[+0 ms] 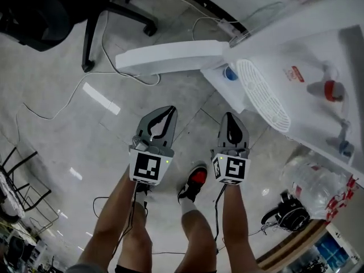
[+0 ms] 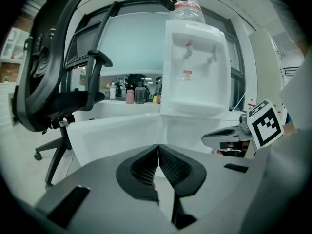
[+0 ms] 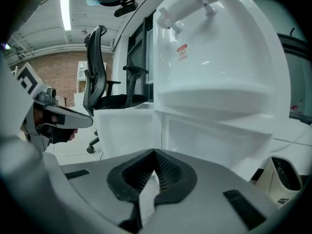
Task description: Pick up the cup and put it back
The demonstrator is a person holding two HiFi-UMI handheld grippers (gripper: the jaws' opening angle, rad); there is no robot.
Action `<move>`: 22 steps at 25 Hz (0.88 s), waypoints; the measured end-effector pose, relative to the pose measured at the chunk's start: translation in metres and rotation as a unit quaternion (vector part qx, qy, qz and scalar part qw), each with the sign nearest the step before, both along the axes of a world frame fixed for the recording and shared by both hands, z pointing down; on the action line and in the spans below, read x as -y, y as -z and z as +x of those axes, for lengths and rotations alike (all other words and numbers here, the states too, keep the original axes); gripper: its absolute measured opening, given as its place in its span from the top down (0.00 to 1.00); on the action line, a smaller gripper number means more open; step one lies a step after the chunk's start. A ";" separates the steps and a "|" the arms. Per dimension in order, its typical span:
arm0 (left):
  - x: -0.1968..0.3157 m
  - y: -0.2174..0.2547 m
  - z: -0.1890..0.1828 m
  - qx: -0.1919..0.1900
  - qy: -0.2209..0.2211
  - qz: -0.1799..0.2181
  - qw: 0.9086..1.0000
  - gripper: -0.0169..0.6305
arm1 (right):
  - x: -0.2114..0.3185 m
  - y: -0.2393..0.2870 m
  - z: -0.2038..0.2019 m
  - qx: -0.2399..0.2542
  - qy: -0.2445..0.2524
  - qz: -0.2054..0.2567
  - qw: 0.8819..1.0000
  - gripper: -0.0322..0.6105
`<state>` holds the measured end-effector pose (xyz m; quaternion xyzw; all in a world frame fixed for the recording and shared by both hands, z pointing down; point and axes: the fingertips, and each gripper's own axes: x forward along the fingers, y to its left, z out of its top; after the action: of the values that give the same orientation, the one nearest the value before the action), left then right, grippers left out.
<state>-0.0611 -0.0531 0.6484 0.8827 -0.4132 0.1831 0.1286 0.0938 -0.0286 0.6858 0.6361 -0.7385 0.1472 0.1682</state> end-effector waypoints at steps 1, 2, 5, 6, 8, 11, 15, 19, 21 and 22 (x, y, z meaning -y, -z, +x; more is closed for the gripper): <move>0.002 -0.010 0.000 0.002 0.000 -0.001 1.000 0.94 | 0.001 -0.010 0.000 -0.001 0.002 -0.002 1.000 0.93; 0.004 -0.018 0.000 0.002 0.000 0.000 1.000 0.94 | 0.002 -0.020 0.001 -0.002 0.003 -0.003 1.000 0.93; 0.010 -0.043 0.007 -0.004 -0.003 0.003 1.000 0.94 | 0.009 -0.049 0.006 -0.006 0.002 -0.003 1.000 0.93; 0.013 -0.050 0.010 -0.005 -0.004 0.004 1.000 0.94 | 0.012 -0.057 0.008 -0.007 0.000 -0.002 1.000 0.93; 0.018 -0.064 0.014 -0.002 -0.009 0.008 1.000 0.94 | 0.019 -0.072 0.012 -0.008 -0.004 0.001 1.000 0.93; 0.026 -0.081 0.020 -0.006 -0.012 0.015 1.000 0.94 | 0.030 -0.090 0.019 -0.013 -0.009 0.005 1.000 0.93; 0.035 -0.096 0.024 -0.006 -0.011 0.018 1.000 0.94 | 0.044 -0.108 0.033 -0.018 -0.023 0.004 1.000 0.93; 0.043 -0.104 0.027 -0.006 -0.011 0.026 1.000 0.94 | 0.058 -0.129 0.045 -0.016 -0.035 -0.006 0.999 0.92; 0.046 -0.107 0.028 -0.004 -0.013 0.027 1.000 0.94 | 0.068 -0.139 0.051 -0.014 -0.042 -0.011 0.999 0.91; 0.048 -0.109 0.028 -0.004 -0.012 0.028 1.000 0.94 | 0.073 -0.144 0.054 -0.011 -0.045 -0.014 0.999 0.85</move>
<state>-0.0332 -0.1008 0.7576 0.8916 -0.4069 0.1699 0.1030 0.1474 -0.1014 0.8298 0.6680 -0.7050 0.1575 0.1787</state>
